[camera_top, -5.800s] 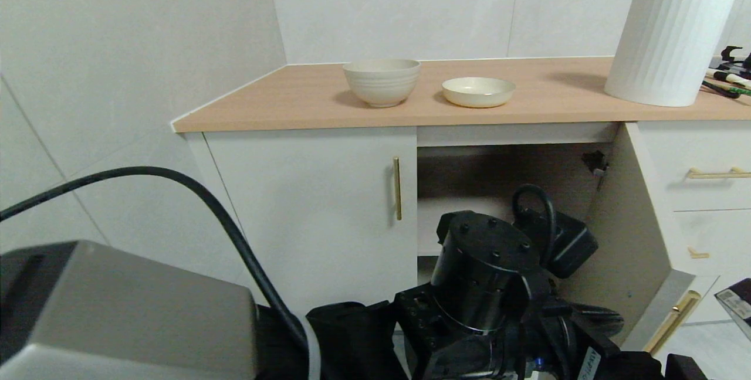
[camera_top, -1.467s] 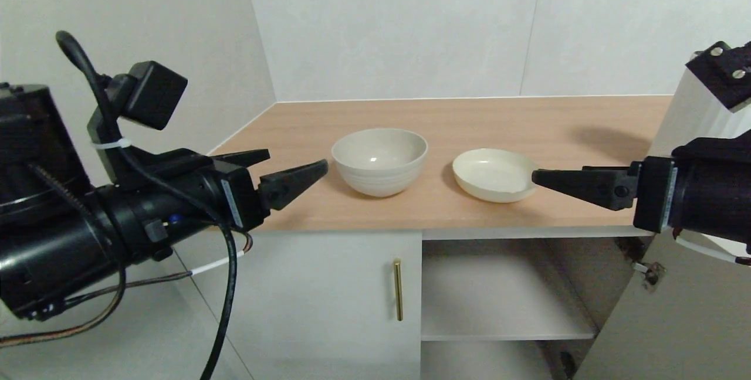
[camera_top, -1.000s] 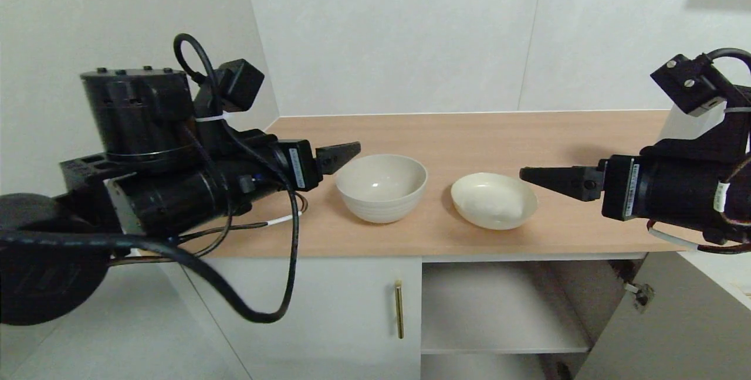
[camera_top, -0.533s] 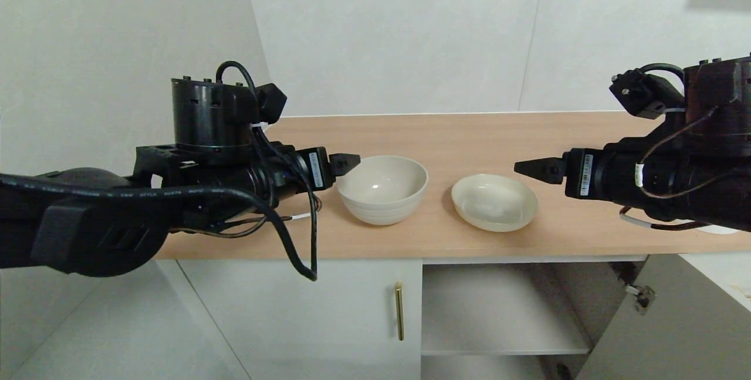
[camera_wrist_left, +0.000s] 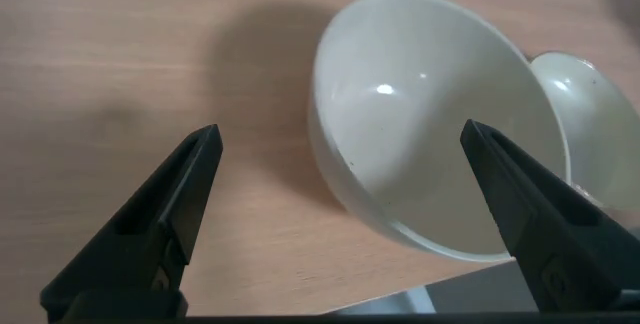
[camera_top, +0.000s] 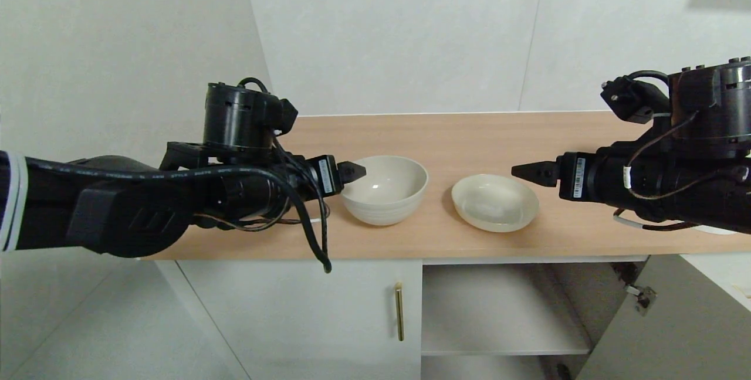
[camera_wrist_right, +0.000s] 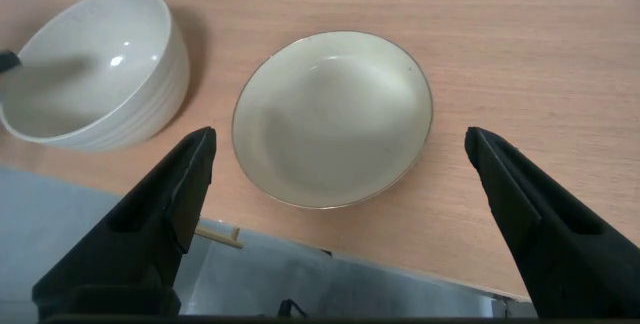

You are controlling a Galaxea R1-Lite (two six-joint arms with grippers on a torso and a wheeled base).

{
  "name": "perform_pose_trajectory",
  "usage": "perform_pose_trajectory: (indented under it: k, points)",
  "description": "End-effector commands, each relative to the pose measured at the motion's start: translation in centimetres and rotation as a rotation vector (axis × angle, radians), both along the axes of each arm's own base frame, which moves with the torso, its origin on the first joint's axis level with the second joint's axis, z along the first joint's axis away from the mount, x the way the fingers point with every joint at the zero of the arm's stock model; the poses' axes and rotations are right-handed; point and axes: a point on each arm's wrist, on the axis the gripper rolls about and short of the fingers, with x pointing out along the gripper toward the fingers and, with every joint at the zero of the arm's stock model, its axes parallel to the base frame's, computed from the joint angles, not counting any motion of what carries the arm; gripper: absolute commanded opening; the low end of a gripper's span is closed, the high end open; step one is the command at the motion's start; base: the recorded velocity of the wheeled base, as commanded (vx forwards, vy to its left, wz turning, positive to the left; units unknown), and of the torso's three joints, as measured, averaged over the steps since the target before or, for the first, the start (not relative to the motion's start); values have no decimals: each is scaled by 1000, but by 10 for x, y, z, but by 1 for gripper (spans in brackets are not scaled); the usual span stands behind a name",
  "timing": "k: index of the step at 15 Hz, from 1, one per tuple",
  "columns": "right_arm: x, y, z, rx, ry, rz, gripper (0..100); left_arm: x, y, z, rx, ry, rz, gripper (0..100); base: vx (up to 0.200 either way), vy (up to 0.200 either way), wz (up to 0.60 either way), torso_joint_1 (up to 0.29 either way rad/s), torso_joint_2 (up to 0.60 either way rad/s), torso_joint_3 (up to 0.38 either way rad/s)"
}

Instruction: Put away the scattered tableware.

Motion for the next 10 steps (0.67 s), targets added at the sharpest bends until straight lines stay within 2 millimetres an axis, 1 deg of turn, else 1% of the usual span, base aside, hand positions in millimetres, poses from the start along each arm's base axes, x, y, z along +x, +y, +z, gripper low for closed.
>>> perform_pose_trajectory:
  k: [1,2,3,7,10]
  points:
    - [0,0,0,2,-1,0,100,2,-6,-8,6,24,-23,100,0,0,0,0,0,0]
    - [0,0,0,4,-2,0,100,2,-7,-9,2,29,-35,100,0,0,0,0,0,0]
    - [0,0,1,9,-2,-2,100,2,-9,-12,-8,44,-51,0,0,0,0,0,0,0]
    - [2,1,-1,8,2,-2,100,1,-13,-12,-18,51,-59,0,0,0,0,0,0,0]
    - [2,1,0,19,4,-6,100,-3,-11,-5,-28,32,-59,0,0,0,0,0,0,0]
